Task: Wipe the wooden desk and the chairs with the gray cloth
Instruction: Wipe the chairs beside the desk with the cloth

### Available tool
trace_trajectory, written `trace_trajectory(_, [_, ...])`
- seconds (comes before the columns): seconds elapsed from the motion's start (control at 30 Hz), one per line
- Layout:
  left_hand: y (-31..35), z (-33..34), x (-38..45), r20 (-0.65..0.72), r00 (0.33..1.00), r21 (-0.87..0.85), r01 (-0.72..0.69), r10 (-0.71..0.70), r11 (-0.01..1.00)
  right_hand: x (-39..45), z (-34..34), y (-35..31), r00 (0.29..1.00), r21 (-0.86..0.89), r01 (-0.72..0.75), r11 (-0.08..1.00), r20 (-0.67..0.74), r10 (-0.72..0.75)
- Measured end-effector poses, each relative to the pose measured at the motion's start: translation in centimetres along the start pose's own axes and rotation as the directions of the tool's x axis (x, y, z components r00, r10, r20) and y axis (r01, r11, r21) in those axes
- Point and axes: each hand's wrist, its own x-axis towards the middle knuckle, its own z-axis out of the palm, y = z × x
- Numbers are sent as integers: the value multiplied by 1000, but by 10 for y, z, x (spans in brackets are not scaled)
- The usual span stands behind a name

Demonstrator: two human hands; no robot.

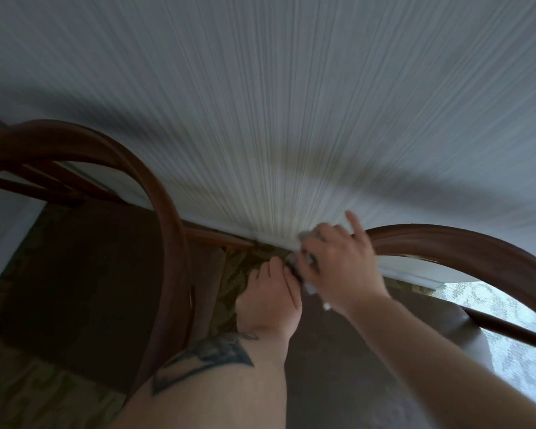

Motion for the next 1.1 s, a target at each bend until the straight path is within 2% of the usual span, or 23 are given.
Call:
trace_trajectory(0.03, [0,0,0,-8,1000,-11,-4,4,1000,4,-3,13,994,5,-92,996,-66,92])
trace_trajectory(0.1, [1,-1,-1,-18,1000,-24,-15,15,1000,8,-10,29,914,94,-341,935,-199,354])
trace_trajectory(0.13, [0,-1,-1,-20,1000,-27,-14,14,1000,6,-10,26,884,119,-398,910,-215,415])
trace_trajectory(0.17, [0,-2,0,-18,1000,-28,-10,9,1000,2,-7,18,900,110,-375,920,-194,390])
trace_trajectory(0.23, [0,-3,1,-7,1000,-17,8,-8,1000,-9,3,0,989,68,-113,991,-92,119])
trace_trajectory(0.27, [1,-2,1,-1,1000,-14,13,-13,1000,-11,5,0,999,46,3,999,-51,-1])
trace_trajectory(0.3, [1,-2,1,2,1000,-21,14,-14,1000,-9,4,6,998,32,26,999,-51,-24])
trace_trajectory(0.37, [1,-1,0,-1,1000,-26,5,-5,1000,-1,1,26,966,51,-180,982,-177,186])
trace_trajectory(0.43, [1,-1,-1,-6,1000,-9,-5,5,1000,0,-4,31,849,155,-423,893,-275,451])
trace_trajectory(0.47, [0,-1,-1,-5,1000,-7,-7,7,1000,-1,-3,25,842,149,-440,886,-276,464])
trace_trajectory(0.53, [0,-1,-1,-8,1000,-11,-8,8,1000,-8,3,11,939,64,-265,962,-208,272])
trace_trajectory(0.6, [1,-2,-1,-12,1000,-10,-10,10,1000,-11,2,15,981,20,-123,992,-148,124])
trace_trajectory(0.67, [2,-2,-1,-11,1000,-12,-7,7,1000,-6,-2,31,944,44,-261,964,-199,264])
trace_trajectory(0.73, [1,-2,0,-1,1000,-18,0,0,1000,-2,-5,31,845,147,-450,881,-250,473])
trace_trajectory(0.77, [1,-2,0,3,1000,-23,-1,1,1000,-2,-4,22,838,153,-464,873,-243,488])
trace_trajectory(0.8, [1,-2,-1,5,1000,-26,-3,3,1000,-4,-1,13,876,139,-409,902,-218,431])
trace_trajectory(0.87, [1,-2,-1,6,1000,-21,1,-1,1000,-11,7,2,968,102,-179,979,-158,194])
trace_trajectory(0.9, [2,-3,-1,4,1000,-16,3,-3,1000,-14,7,6,980,93,-109,990,-158,123])
trace_trajectory(0.93, [2,-2,-1,1,1000,-11,2,-2,1000,-15,6,15,971,95,-121,988,-194,138])
trace_trajectory(0.97, [2,-2,-1,2,1000,-8,-2,2,1000,-16,5,27,938,123,-207,971,-257,233])
trace_trajectory(1.03, [1,-2,-2,2,1000,-3,-15,15,1000,-15,0,40,802,252,-414,875,-354,481])
trace_trajectory(1.07, [1,-2,-1,2,1000,0,-18,18,1000,-14,0,39,771,275,-450,850,-361,525])
trace_trajectory(1.1, [1,-3,-1,5,1000,0,-20,20,1000,-13,1,35,794,254,-425,869,-357,493])
